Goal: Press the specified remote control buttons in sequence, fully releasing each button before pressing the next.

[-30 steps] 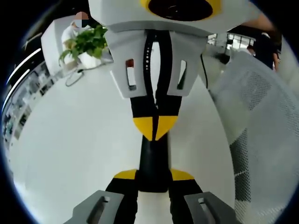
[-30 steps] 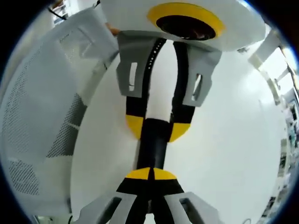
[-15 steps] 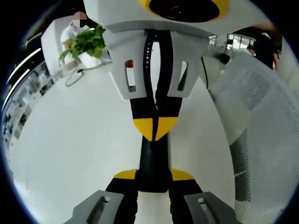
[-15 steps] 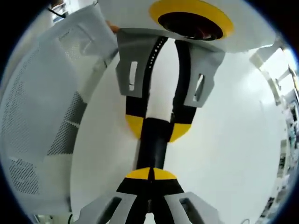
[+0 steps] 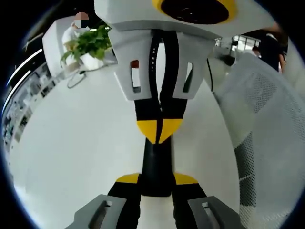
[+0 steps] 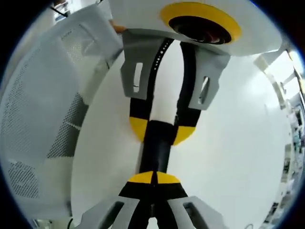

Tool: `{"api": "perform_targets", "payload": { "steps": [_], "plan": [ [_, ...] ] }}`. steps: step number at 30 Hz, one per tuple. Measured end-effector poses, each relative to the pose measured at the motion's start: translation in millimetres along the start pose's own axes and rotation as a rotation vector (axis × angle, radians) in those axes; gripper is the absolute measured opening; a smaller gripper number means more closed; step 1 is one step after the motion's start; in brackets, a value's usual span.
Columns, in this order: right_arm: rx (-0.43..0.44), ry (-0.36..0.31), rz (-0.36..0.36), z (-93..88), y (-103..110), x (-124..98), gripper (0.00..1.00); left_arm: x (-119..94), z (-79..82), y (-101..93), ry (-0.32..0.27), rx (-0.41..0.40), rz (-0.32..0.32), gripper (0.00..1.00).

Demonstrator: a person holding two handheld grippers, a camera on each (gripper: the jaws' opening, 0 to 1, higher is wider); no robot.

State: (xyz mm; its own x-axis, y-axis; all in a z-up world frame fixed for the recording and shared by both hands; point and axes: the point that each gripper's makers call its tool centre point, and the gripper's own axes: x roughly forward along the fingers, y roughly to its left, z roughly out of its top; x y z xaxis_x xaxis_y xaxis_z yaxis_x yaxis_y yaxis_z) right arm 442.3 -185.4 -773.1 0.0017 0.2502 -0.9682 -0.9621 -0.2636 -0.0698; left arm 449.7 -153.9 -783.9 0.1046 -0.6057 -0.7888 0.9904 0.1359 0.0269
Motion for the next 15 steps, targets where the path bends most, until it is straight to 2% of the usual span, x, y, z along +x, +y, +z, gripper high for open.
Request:
{"api": "perform_targets", "payload": {
  "steps": [15],
  "plan": [
    [0.036,-0.037,-0.026,-5.9,-3,-12,0.0,0,0.3,-1.2,0.009,0.003,0.002,0.23]
  ]
}}
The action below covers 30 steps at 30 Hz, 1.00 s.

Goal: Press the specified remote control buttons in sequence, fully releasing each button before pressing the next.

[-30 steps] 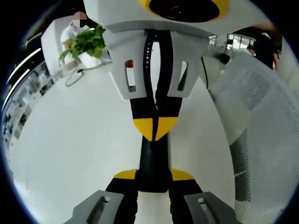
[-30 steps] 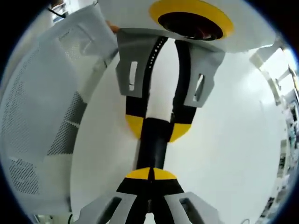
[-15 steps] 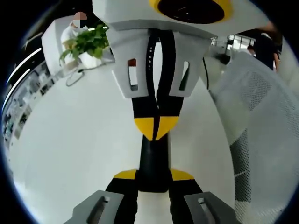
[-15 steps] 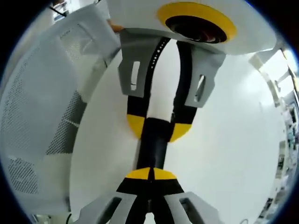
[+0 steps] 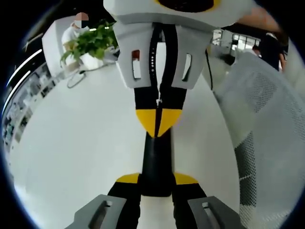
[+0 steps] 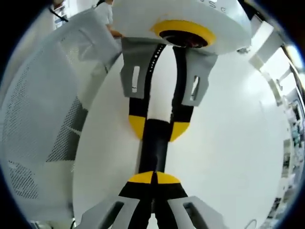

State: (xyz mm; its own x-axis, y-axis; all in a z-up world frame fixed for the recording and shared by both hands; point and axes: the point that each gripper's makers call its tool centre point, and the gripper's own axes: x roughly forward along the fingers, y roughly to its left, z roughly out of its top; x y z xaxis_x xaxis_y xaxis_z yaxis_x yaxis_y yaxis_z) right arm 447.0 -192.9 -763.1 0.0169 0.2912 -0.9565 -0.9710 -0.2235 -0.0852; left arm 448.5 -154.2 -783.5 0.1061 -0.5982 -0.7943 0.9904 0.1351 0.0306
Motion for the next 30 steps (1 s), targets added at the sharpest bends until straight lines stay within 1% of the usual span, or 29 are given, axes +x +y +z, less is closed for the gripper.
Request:
{"api": "perform_targets", "payload": {
  "steps": [3,7,9,18,25,30],
  "plan": [
    [0.007,-0.009,-0.006,1.1,-2,-1,0.0,1,-0.8,0.8,0.0,0.001,0.0,0.23],
    [0.008,-0.014,-0.006,3.6,-1,-2,0.0,-1,2.4,-3.0,0.0,0.0,0.001,0.23],
    [0.006,-0.015,-0.003,5.3,0,-1,0.0,0,0.5,-0.5,0.001,0.0,0.002,0.23],
    [-0.017,-0.024,0.013,18.0,1,5,0.0,1,-1.2,1.2,-0.003,-0.002,0.005,0.23],
    [-0.033,-0.008,0.027,17.9,1,12,0.0,-1,1.0,-1.7,-0.009,-0.007,0.007,0.23],
    [-0.035,-0.007,0.032,18.6,0,14,0.0,0,-0.8,0.8,-0.012,-0.008,0.006,0.23]
  ]
}}
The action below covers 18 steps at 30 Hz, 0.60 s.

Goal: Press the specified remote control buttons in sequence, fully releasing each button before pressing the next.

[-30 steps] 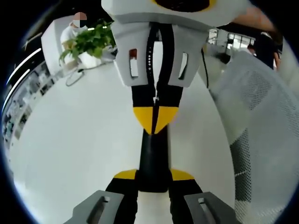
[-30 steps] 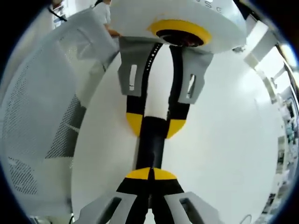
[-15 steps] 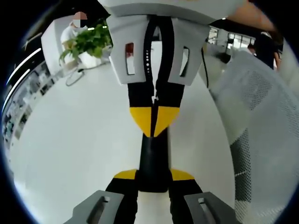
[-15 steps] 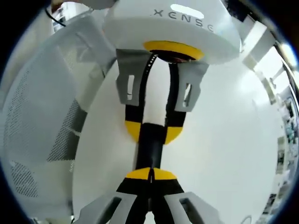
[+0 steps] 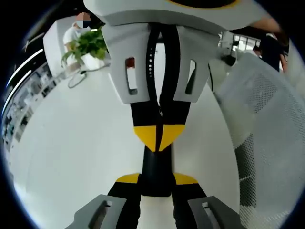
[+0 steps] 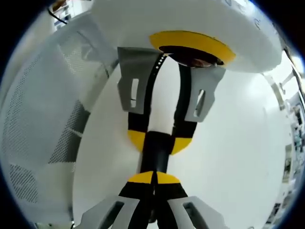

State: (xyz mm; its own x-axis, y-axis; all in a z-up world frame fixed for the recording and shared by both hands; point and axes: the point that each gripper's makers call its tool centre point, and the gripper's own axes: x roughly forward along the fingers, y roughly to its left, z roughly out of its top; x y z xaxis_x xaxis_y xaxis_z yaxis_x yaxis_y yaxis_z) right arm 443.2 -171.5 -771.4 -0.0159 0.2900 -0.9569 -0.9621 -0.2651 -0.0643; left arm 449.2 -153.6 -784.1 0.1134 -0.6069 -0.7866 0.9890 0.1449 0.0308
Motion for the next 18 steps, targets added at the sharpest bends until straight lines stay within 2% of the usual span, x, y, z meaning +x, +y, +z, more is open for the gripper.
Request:
{"api": "perform_targets", "payload": {
  "steps": [18],
  "plan": [
    [-0.002,0.019,0.009,1.3,3.4,2.2,0.0,-0.1,0.0,-0.5,-0.001,-0.002,-0.01,0.23]
  ]
}}
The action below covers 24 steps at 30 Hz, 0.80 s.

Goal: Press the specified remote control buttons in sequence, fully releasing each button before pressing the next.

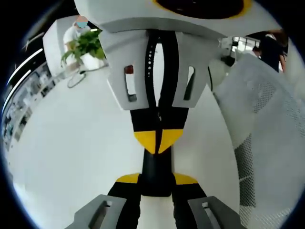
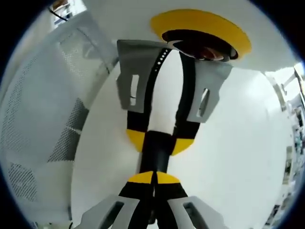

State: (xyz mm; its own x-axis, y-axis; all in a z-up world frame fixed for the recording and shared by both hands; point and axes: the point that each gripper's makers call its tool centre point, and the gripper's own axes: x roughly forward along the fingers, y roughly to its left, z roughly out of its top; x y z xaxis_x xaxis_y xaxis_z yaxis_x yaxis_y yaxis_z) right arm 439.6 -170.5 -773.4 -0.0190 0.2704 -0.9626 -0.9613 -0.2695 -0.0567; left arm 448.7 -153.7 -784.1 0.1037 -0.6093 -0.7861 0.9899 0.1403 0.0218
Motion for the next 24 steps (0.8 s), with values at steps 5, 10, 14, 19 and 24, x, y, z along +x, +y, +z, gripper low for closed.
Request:
{"api": "perform_targets", "payload": {
  "steps": [5,10,14,19,24],
  "plan": [
    [0.016,0.001,-0.001,0.3,0.4,-0.2,0.0,-0.2,0.7,-0.5,0.001,-0.001,-0.002,0.23],
    [0.018,0.0,-0.006,-0.2,0.1,0.0,0.0,-0.7,1.4,-2.2,0.001,-0.001,-0.002,0.23],
    [0.019,-0.002,-0.008,-0.4,0.0,0.1,0.0,-1.2,2.0,-2.8,0.002,0.0,0.0,0.23],
    [0.019,-0.003,-0.012,-0.1,-0.1,0.0,0.0,-1.1,1.4,-2.9,0.002,0.0,0.0,0.23],
    [0.009,-0.008,-0.012,1.2,1.2,-1.1,0.0,-1.3,1.7,-3.3,0.004,-0.001,0.001,0.23]
  ]
}}
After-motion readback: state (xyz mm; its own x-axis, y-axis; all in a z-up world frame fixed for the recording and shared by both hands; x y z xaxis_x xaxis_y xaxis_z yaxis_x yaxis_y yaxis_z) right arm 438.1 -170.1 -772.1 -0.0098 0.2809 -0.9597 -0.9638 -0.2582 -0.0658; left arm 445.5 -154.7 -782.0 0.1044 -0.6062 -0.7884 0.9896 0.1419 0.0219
